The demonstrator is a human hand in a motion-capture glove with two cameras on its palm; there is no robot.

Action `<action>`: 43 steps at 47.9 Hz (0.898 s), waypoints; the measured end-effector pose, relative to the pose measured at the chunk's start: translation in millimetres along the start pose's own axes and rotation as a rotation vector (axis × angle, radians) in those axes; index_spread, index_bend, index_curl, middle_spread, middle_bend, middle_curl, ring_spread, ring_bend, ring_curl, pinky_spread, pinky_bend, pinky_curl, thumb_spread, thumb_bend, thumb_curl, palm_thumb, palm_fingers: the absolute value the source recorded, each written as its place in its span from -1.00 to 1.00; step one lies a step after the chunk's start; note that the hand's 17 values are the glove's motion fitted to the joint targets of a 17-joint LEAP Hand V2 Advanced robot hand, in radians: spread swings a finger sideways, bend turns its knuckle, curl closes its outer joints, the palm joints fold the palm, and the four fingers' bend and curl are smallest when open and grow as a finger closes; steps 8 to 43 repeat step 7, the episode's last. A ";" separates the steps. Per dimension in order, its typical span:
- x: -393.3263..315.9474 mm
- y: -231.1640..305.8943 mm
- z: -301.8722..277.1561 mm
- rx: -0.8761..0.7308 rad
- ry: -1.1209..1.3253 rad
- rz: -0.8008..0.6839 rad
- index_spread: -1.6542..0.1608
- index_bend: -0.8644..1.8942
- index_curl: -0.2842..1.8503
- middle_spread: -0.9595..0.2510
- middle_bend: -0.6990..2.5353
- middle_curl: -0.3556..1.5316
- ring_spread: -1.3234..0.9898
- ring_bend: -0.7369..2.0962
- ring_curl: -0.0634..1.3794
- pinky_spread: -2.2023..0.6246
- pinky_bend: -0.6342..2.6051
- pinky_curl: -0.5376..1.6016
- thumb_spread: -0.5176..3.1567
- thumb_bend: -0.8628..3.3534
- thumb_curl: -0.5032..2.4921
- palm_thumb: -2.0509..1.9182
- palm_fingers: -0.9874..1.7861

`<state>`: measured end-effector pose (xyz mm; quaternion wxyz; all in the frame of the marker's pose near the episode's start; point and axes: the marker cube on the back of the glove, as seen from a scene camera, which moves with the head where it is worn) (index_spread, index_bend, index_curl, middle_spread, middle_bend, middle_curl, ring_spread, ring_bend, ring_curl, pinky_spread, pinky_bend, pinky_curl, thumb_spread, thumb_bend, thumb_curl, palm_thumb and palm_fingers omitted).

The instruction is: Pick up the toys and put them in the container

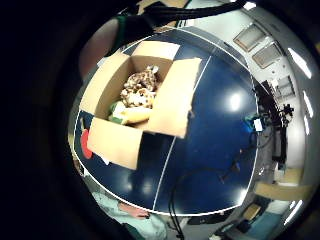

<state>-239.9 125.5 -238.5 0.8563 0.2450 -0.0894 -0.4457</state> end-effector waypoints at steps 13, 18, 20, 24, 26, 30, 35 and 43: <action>-44.2 36.8 -6.0 0.054 -0.135 -0.077 0.51 -0.24 -0.22 0.43 -0.42 -0.10 0.04 -0.25 -0.45 0.57 -0.21 -0.14 -0.02 -0.60 -0.32 0.14 -0.30; -44.2 36.8 -6.0 0.054 -0.135 -0.077 0.51 -0.24 -0.22 0.43 -0.42 -0.10 0.04 -0.25 -0.45 0.57 -0.21 -0.14 -0.02 -0.60 -0.32 0.14 -0.30; -44.2 36.8 -6.0 0.054 -0.135 -0.077 0.51 -0.24 -0.22 0.43 -0.42 -0.10 0.04 -0.25 -0.45 0.57 -0.21 -0.14 -0.02 -0.60 -0.32 0.14 -0.30; -44.2 36.8 -6.0 0.054 -0.135 -0.077 0.51 -0.24 -0.22 0.43 -0.42 -0.10 0.04 -0.25 -0.45 0.57 -0.21 -0.14 -0.02 -0.60 -0.32 0.14 -0.30; -44.2 36.8 -6.0 0.054 -0.135 -0.077 0.51 -0.24 -0.22 0.43 -0.42 -0.10 0.04 -0.25 -0.45 0.57 -0.21 -0.14 -0.02 -0.60 -0.32 0.14 -0.30; -44.2 36.8 -6.0 0.054 -0.135 -0.077 0.51 -0.24 -0.22 0.43 -0.42 -0.10 0.04 -0.25 -0.45 0.57 -0.21 -0.14 -0.02 -0.60 -0.32 0.14 -0.30; -44.2 36.8 -6.0 0.054 -0.135 -0.077 0.51 -0.24 -0.22 0.43 -0.42 -0.10 0.04 -0.25 -0.45 0.57 -0.21 -0.14 -0.02 -0.60 -0.32 0.14 -0.30; -44.2 36.8 -6.0 0.054 -0.135 -0.077 0.51 -0.24 -0.22 0.43 -0.42 -0.10 0.04 -0.25 -0.45 0.57 -0.21 -0.14 -0.02 -0.60 -0.32 0.14 -0.30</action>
